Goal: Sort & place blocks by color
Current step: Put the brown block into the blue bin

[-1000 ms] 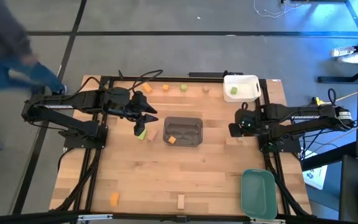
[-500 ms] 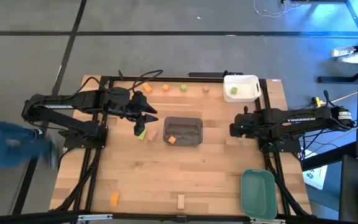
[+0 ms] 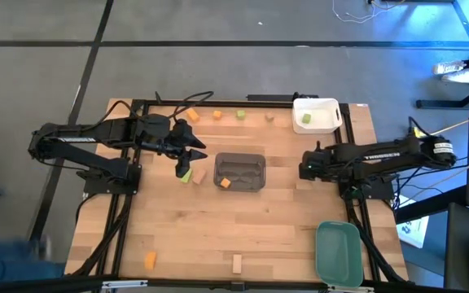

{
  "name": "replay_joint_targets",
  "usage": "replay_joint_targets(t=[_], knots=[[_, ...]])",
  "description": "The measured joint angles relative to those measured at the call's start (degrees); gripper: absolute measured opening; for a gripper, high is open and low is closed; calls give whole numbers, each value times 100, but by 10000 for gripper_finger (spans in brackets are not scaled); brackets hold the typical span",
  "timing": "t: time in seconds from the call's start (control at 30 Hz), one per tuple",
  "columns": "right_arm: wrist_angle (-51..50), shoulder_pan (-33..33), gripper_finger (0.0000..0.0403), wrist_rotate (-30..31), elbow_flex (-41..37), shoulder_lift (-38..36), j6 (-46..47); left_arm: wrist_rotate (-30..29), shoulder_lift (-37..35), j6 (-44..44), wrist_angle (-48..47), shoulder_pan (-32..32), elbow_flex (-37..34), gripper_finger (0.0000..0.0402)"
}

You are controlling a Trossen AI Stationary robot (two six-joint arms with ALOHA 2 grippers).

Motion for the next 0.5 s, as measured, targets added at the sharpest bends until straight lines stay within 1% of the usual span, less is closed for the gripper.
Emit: replay_joint_targets(t=[0.23,0.3,0.4,0.5], knots=[[262,-46,233,13,39,590,-7,0,0,0,0,0,0,151],[262,-46,226,18,43,651,-9,0,0,0,0,0,0,151],[271,-46,198,24,45,659,-8,0,2,0,0,0,0,151],[317,-46,148,43,47,615,-62,0,2,0,0,0,0,151]])
